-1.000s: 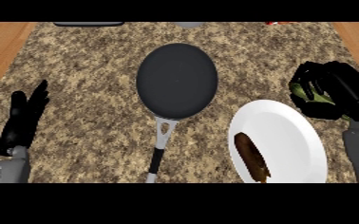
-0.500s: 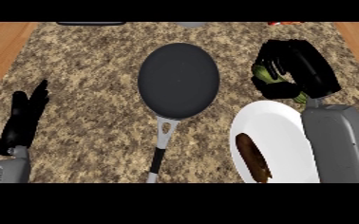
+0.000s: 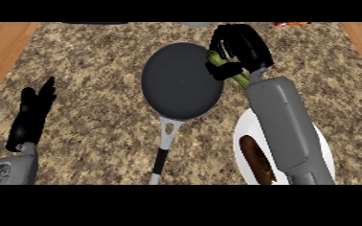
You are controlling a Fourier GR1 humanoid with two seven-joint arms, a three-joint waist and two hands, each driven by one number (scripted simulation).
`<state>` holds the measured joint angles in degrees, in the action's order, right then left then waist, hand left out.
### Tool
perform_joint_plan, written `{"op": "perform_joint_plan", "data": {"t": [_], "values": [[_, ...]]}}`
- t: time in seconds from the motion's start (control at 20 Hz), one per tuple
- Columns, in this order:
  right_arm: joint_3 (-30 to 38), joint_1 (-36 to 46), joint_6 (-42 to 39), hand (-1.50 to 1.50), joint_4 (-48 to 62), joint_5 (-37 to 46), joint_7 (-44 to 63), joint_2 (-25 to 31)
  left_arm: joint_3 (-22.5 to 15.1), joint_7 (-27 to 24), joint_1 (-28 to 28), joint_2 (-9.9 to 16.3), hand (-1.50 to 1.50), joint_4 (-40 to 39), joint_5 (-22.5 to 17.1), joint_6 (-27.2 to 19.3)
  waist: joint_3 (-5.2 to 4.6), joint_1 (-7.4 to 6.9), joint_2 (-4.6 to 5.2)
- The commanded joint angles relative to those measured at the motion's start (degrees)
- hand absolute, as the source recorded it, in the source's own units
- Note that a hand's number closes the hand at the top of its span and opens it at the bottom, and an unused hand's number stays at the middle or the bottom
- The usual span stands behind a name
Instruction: Pick the squash from the plate and place it in the pan
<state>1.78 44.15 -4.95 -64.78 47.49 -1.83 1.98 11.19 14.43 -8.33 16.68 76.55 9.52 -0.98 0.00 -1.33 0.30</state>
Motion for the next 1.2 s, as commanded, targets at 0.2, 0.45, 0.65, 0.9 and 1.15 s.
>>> {"op": "perform_joint_plan", "data": {"t": [0.2,0.45,0.65,0.9,1.15], "values": [[-5.9,11.1,13.8,1.5,25.6,-4.5,-0.7,-1.9,-0.6,-1.5,-4.8,-1.4,0.0,-5.5,1.6,-1.7,-0.02,-0.86,0.49],[-6.4,15.6,18.4,1.5,38.4,-11.0,-4.9,-2.0,-1.1,1.7,-2.8,0.0,0.0,0.6,0.2,1.5,0.06,-3.25,0.86],[-7.3,16.6,19.4,1.5,42.6,-17.3,-8.1,-2.0,-3.9,-0.2,-5.1,-3.6,0.0,-2.1,2.6,-1.2,0.08,-4.88,1.58],[-7.7,16.5,17.9,-1.5,47.1,-24.4,-9.8,-2.0,-4.1,-0.3,-6.4,-2.9,0.0,-2.4,2.4,0.1,0.12,-6.87,1.91],[-10.1,16.5,19.3,-1.5,47.7,-29.5,-13.2,-2.0,-3.7,-2.2,-7.0,-1.8,0.0,-4.8,1.2,2.8,0.11,-8.84,2.1]]}}
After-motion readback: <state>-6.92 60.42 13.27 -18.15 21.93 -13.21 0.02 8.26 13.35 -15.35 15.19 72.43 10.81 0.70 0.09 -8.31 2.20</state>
